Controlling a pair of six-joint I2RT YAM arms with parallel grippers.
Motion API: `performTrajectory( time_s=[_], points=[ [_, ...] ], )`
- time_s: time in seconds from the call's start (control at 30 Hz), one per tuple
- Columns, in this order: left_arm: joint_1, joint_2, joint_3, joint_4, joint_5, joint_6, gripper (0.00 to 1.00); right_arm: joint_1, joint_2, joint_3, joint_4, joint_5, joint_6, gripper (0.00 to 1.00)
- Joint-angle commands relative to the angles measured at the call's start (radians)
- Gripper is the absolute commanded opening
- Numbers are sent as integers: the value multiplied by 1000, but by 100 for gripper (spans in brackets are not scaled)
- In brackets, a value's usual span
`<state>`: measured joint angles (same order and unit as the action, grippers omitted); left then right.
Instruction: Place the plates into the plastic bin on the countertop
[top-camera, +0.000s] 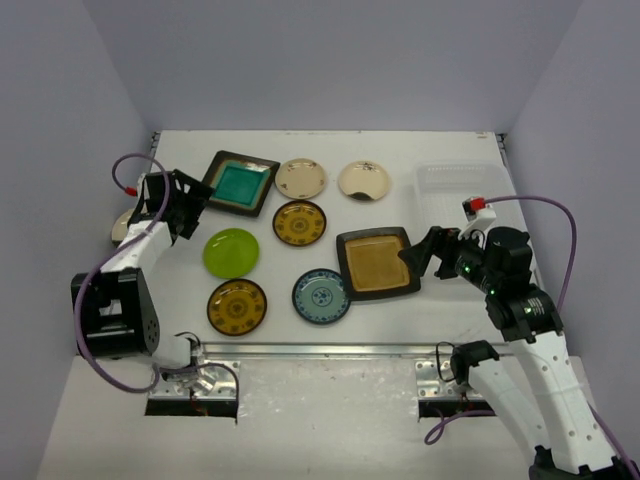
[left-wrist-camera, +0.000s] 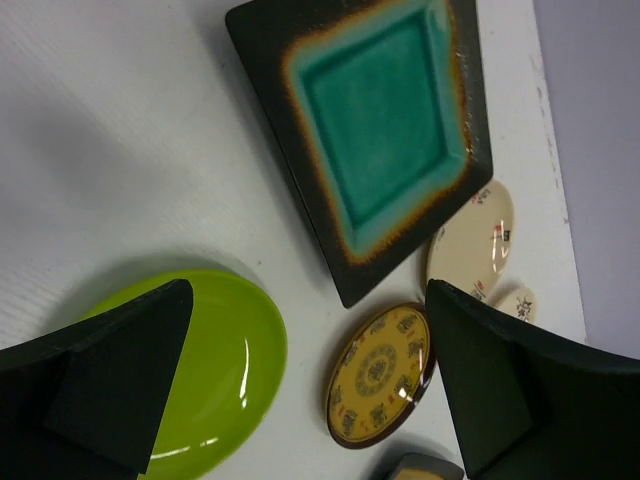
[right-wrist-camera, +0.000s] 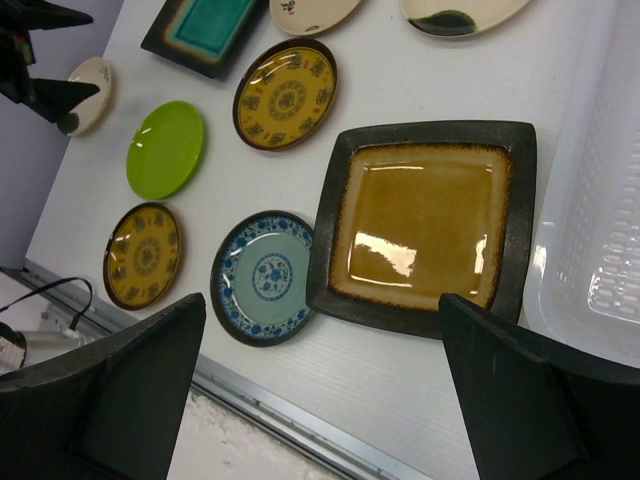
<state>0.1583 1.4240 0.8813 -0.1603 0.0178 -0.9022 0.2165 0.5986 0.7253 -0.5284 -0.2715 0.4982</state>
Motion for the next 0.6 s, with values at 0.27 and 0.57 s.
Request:
performTrajectory(
  time_s=[0.27,0.57],
  points=[
    [24,421,217,143,67,-25,99,-4,-17,-23,40,10,-19,99],
    [24,511,231,142,19,-43,69,-5,-7,-14,53,14,-18,99]
  ],
)
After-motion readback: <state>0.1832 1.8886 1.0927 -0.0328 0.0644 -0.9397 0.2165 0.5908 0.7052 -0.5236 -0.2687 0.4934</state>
